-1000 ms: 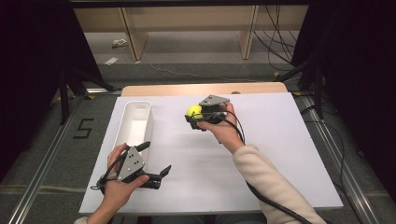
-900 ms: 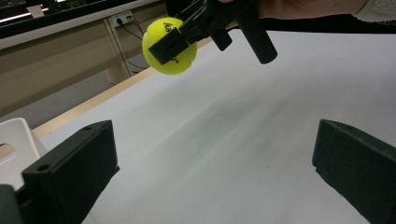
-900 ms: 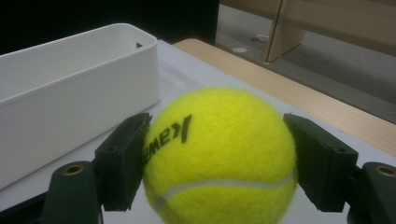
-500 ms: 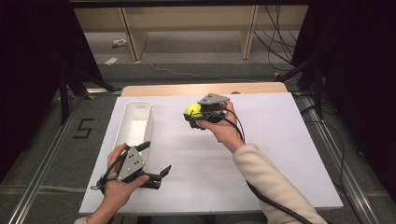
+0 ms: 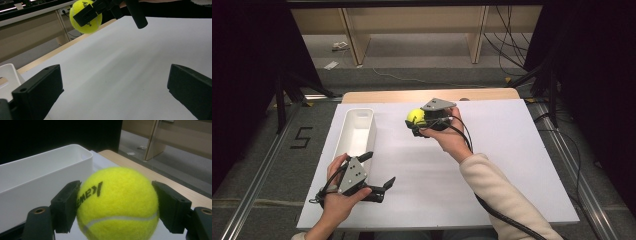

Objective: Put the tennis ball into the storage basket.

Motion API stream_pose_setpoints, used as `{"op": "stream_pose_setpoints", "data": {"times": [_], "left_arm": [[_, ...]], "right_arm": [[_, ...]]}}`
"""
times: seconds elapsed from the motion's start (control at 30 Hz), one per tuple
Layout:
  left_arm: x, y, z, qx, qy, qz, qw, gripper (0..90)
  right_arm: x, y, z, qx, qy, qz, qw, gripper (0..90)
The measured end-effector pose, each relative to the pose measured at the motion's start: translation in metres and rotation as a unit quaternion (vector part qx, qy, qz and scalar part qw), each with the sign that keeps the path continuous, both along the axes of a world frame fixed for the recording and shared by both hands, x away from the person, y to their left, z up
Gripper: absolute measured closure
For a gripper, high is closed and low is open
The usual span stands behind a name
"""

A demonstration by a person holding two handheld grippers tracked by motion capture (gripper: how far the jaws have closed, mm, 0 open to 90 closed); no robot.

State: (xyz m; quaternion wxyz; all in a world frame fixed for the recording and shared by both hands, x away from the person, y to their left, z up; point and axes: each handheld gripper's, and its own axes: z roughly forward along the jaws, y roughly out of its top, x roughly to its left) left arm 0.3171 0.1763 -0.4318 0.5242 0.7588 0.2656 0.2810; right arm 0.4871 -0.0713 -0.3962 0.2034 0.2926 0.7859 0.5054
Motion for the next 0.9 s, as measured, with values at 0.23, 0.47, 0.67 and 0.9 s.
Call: {"op": "stream_pose_setpoints", "data": {"times": [0.23,0.47,0.67,0.9], "left_arm": [[-0.001,-0.001,-0.001,-0.004,0.008,-0.001,1.0000,0.0],[0.000,0.000,0.000,-0.002,0.004,0.001,1.0000,0.0],[0.000,0.000,0.000,0.000,0.001,0.002,1.0000,0.0],[0.000,0.000,0.000,0.001,-0.002,0.002,1.0000,0.0]], "right_arm": [[0.000,0.003,0.003,0.001,-0.002,0.003,1.0000,26.8],[-0.001,0.007,0.006,0.002,-0.005,0.008,1.0000,26.8],[-0.001,0.011,0.007,0.002,-0.005,0.010,0.9999,26.8],[-0.001,0.016,0.010,0.004,-0.010,0.015,0.9998,26.8]]}}
